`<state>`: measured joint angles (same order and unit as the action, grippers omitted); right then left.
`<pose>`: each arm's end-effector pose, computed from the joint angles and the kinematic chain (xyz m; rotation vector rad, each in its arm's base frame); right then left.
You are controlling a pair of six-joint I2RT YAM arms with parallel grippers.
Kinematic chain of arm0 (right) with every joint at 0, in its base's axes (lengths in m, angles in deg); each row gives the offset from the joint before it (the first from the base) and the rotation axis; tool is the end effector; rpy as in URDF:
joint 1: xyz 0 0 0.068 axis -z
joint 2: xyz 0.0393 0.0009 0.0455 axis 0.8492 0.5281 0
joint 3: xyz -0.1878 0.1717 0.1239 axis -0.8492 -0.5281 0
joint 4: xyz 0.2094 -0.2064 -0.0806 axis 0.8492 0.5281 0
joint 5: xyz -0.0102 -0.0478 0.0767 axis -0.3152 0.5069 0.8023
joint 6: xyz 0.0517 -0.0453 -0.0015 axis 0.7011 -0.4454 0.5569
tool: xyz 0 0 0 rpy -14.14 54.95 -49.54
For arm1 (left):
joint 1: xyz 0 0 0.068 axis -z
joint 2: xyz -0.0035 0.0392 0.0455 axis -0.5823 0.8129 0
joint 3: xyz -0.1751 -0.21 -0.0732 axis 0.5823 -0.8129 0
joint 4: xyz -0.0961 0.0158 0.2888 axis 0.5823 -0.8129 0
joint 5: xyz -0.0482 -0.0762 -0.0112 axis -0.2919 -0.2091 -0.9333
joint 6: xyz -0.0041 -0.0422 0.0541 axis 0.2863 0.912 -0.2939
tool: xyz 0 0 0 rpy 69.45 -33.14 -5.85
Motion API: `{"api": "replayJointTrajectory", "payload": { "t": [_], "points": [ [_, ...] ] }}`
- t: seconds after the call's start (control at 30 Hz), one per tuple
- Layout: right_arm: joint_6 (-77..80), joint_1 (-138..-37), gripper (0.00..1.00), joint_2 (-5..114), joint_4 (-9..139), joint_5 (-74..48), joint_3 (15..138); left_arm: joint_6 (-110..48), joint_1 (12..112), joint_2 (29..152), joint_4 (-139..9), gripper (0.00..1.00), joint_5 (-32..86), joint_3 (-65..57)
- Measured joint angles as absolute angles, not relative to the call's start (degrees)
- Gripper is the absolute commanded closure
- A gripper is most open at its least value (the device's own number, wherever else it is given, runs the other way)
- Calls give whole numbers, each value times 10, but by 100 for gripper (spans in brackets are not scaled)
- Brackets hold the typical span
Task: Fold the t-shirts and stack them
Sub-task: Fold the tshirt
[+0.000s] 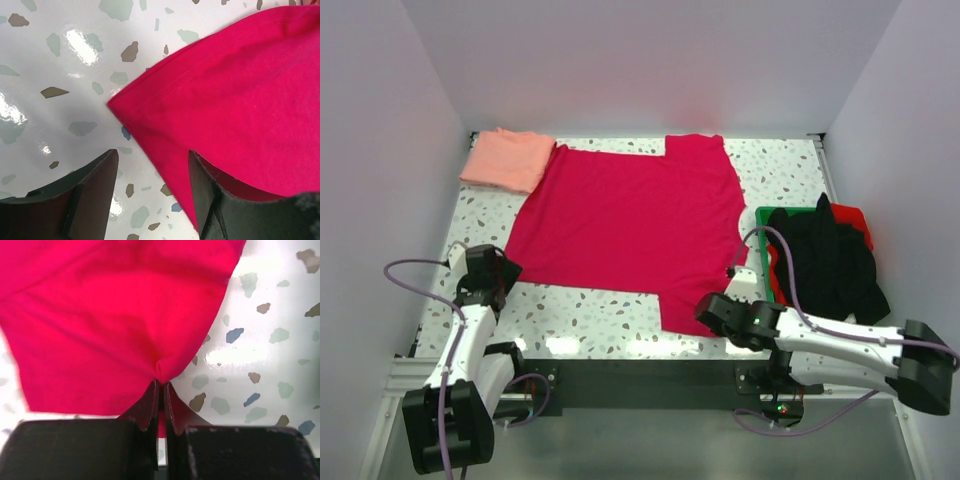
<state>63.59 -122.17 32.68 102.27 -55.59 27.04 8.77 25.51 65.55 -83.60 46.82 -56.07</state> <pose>0.1140 0.1622 0.1283 0.2296 2.4569 0.0672 0.2093 0.0489 0.1386 -1.2893 1.9758 -0.1068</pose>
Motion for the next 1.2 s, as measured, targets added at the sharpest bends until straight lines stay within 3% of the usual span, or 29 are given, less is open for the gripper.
{"api": "replayJointTrajectory", "payload": {
  "t": [0.3, 0.93, 1.03, 1.2],
  "points": [
    [627, -1222, 100, 81, 1137, -541, 306, 88, 255, 647, -827, 44, 467, -580],
    [598, -1222, 100, 46, 1215, -502, 365, 95, 274, 703, -788, 47, 503, -589],
    [593, -1222, 100, 46, 1222, -503, 374, 99, 284, 722, -788, 56, 517, -579],
    [587, -1222, 100, 47, 1233, -504, 379, 109, 306, 752, -794, 95, 533, -567]
  ]
}}
